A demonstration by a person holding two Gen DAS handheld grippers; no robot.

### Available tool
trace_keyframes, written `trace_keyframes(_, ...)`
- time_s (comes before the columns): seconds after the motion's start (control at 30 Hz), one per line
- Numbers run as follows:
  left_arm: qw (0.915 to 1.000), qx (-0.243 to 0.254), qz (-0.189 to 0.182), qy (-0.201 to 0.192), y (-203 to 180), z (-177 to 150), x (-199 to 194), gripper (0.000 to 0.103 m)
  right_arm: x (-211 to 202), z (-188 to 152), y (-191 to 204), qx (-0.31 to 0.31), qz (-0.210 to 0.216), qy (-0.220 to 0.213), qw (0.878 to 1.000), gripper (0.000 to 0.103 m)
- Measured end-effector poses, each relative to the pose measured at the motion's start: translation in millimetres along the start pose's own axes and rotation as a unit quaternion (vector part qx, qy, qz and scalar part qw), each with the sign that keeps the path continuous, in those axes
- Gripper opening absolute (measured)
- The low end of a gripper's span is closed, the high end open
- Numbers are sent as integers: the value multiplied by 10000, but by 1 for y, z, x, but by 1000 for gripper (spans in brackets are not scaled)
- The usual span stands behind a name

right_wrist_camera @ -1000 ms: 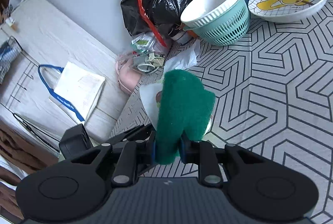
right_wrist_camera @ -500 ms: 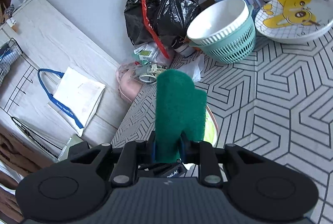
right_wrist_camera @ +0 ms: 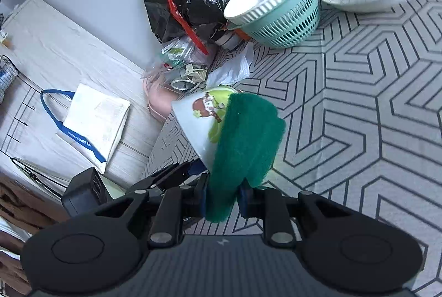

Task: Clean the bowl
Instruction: 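Rub the green pad along the bowl's rim with the right gripper while the left gripper holds it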

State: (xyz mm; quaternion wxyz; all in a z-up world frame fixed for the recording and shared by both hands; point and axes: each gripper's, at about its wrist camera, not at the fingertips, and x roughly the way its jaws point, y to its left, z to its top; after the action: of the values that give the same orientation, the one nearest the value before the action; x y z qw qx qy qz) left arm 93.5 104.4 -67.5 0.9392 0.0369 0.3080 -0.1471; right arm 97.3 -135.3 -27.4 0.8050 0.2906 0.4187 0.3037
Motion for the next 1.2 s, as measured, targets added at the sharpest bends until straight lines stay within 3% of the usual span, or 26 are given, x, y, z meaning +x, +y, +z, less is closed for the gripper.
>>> trace_keyframes(0.43, 10000, -32, -1, 5, -1, 1, 0, 45, -17, 27, 32, -412, 21, -221, 9989, 21)
trace_keyframes(1.2, 10000, 10, 14, 0, 3, 0, -1, 47, -10, 14, 3, 41, 108, -186, 9998, 25)
